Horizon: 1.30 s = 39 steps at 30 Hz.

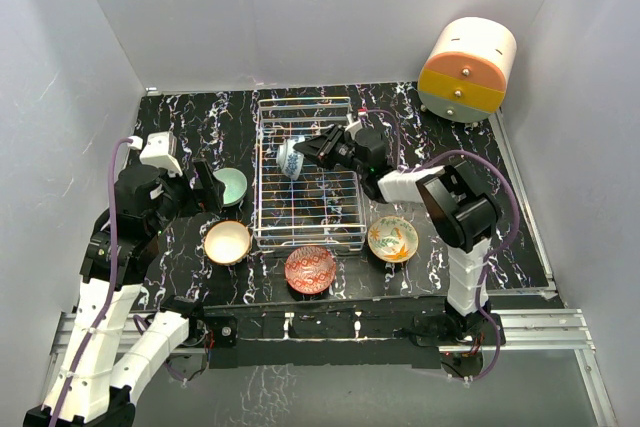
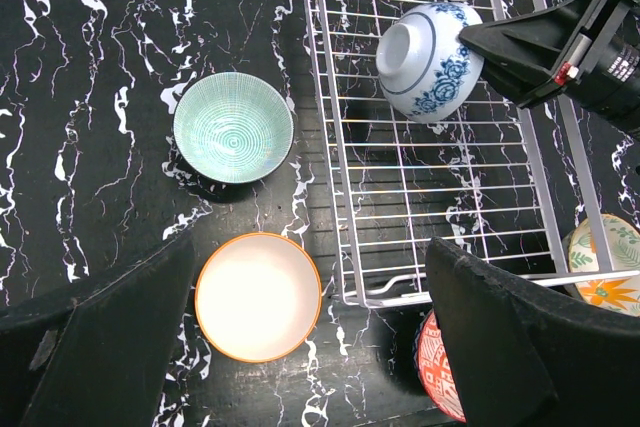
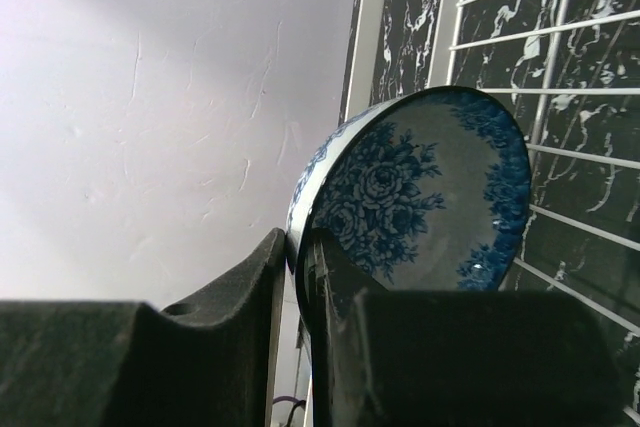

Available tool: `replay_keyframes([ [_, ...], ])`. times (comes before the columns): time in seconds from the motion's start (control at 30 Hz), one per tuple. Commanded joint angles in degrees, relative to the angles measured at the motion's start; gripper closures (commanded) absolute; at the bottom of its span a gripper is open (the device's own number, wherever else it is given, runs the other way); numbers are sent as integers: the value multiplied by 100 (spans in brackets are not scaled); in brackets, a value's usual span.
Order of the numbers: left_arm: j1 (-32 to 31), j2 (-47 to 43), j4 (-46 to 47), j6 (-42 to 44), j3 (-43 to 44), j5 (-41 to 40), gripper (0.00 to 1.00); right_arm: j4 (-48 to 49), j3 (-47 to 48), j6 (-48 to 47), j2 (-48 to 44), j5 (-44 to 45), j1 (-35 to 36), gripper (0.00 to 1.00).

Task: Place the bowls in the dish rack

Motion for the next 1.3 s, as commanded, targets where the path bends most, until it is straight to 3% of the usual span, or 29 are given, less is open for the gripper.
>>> replay_keyframes([
  [0.0,-32,-65,-112,47,90,-62,3,-433,-421,-226,-28,162,-152,84],
  [0.43,-34,-30,5,-40,-75,3,3,-562,-961,-355,-356,178,-394,77],
  [1.27,-37,-113,99,-93,-226,79,3,-2431,-617,-1250,-904,821,-451,70],
])
